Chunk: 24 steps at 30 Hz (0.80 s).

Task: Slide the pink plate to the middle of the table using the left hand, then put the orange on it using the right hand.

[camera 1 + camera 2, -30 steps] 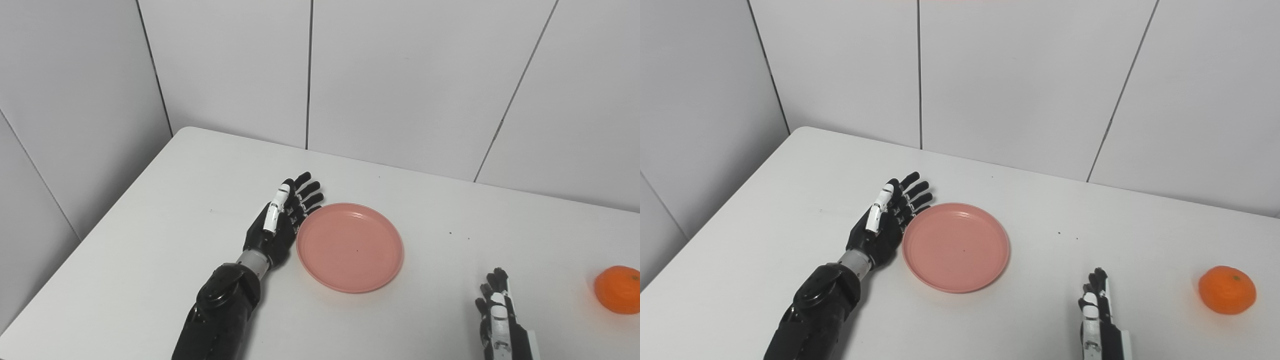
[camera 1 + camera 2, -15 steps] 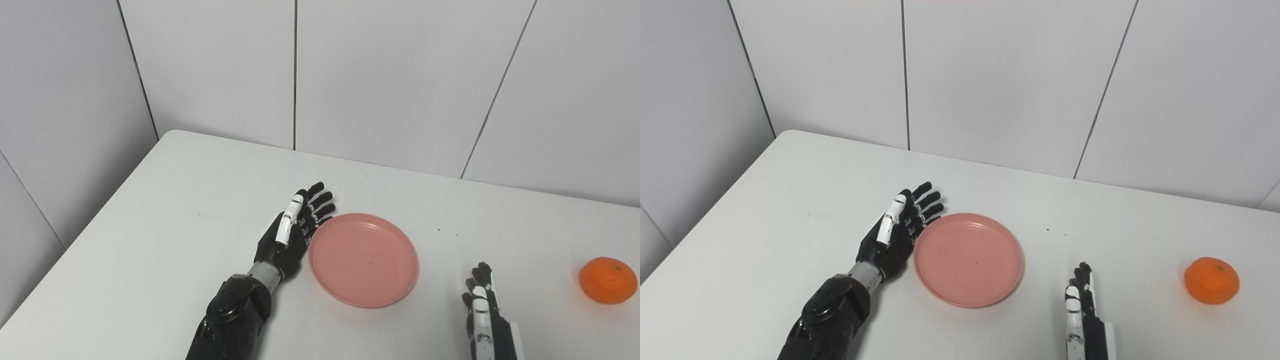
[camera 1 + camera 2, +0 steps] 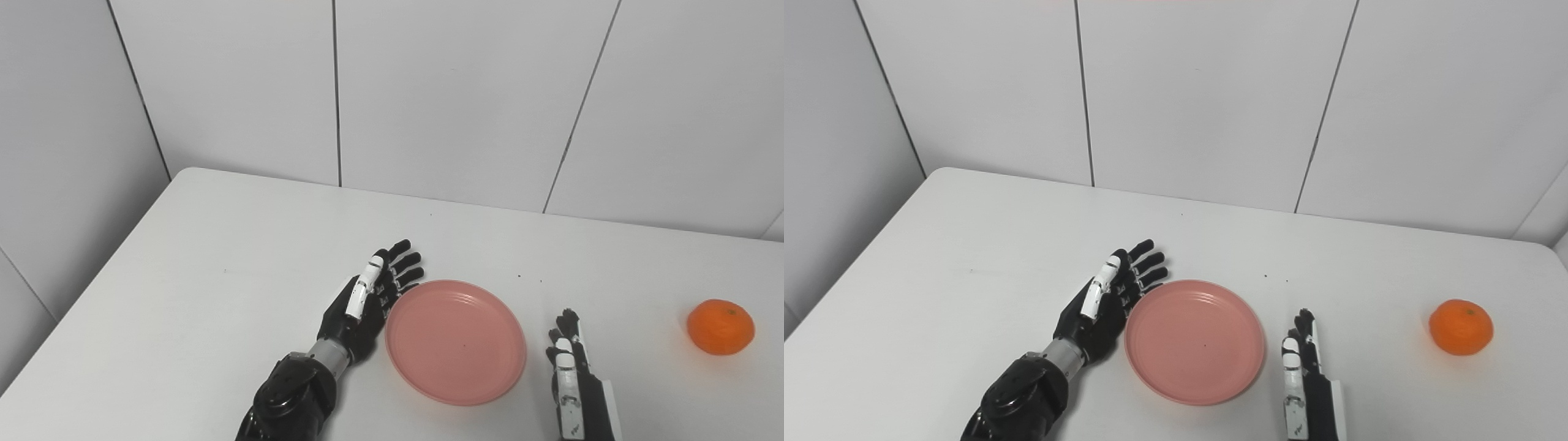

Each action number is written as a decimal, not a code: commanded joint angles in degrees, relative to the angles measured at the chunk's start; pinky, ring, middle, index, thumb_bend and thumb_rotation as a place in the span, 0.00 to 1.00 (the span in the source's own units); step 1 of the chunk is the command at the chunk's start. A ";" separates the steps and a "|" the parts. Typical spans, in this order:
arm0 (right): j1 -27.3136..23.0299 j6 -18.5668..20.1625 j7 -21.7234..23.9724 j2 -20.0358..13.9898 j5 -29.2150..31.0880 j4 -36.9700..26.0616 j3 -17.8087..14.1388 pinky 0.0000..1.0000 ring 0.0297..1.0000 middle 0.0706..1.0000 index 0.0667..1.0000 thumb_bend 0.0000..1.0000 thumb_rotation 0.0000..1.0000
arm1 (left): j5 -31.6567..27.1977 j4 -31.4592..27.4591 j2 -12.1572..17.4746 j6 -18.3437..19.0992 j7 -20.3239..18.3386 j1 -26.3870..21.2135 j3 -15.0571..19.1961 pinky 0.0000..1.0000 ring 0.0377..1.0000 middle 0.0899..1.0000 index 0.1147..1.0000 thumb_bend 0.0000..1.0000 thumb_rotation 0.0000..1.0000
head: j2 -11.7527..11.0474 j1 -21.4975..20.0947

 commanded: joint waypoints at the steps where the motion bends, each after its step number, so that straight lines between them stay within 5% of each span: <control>1: -0.82 0.36 -1.02 1.48 -0.44 -1.93 0.39 0.99 0.98 0.98 0.98 0.26 1.00 | 0.02 -0.48 -0.37 4.10 0.20 1.95 -0.68 0.90 0.90 0.91 0.89 0.36 1.00 | 0.20 -0.78; 13: -1.22 2.17 -2.13 2.42 -2.11 -2.34 1.25 0.98 0.97 0.97 0.97 0.27 1.00 | 0.53 -4.83 -0.06 6.09 -0.01 4.00 -1.47 0.91 0.91 0.92 0.90 0.37 1.00 | 1.20 -4.02; 24: -1.85 2.26 -3.03 2.23 -3.07 -2.26 1.36 0.96 0.96 0.96 0.97 0.27 1.00 | 1.91 -4.18 0.51 4.13 -0.11 4.54 -1.53 0.92 0.91 0.92 0.90 0.37 1.00 | 1.75 -6.47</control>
